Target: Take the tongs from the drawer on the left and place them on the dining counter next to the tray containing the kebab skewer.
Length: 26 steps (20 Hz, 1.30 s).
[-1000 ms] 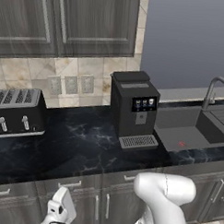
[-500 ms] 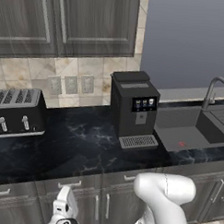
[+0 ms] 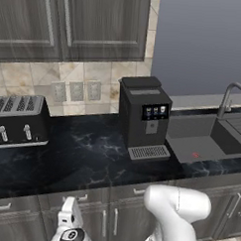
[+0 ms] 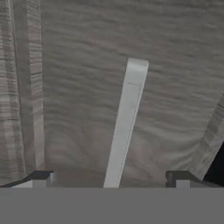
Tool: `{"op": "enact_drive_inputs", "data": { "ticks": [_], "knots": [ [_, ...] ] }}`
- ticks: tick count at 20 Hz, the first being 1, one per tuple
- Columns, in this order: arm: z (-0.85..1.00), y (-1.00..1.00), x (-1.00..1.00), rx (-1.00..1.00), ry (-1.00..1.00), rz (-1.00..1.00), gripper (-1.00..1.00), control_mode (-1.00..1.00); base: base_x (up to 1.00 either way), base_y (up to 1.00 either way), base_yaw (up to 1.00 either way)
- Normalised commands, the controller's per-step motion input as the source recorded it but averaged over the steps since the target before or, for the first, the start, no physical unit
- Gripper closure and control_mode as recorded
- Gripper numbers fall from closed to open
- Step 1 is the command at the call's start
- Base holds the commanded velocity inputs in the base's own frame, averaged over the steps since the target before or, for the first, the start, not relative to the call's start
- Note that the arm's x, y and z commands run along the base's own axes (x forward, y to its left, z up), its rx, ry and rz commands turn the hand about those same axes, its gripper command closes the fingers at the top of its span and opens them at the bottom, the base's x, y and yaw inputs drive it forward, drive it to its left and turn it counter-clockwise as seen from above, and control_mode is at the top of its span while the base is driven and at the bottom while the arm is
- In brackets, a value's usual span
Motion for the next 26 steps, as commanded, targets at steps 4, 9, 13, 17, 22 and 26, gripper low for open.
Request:
{"op": "enact_drive_inputs", "data": {
  "ticks": [4, 9, 13, 17, 22, 26],
  "knots": [
    [-0.19, 0.38, 0.23, 0.00, 0.00, 0.00, -1.00, -1.00, 0.00, 0.00, 0.00],
    [-0.31, 0.38, 0.24, 0.00, 0.00, 0.00, -1.00, -1.00, 0.00, 0.00, 0.00],
    [-0.36, 0.27, 0.27, 0.00, 0.00, 0.00, -1.00, -1.00, 0.00, 0.00, 0.00],
    [-0.37, 0.22, 0.33, 0.00, 0.00, 0.00, -1.00, -1.00, 0.00, 0.00, 0.00],
    [-0.43, 0.19, 0.37, -0.01, 0.00, 0.00, -1.00, -1.00, 0.00, 0.00, 0.00],
    [-0.39, 0.09, 0.39, 0.00, 0.00, 0.01, -1.00, -1.00, 0.00, 0.00, 0.00]
  ]
}}
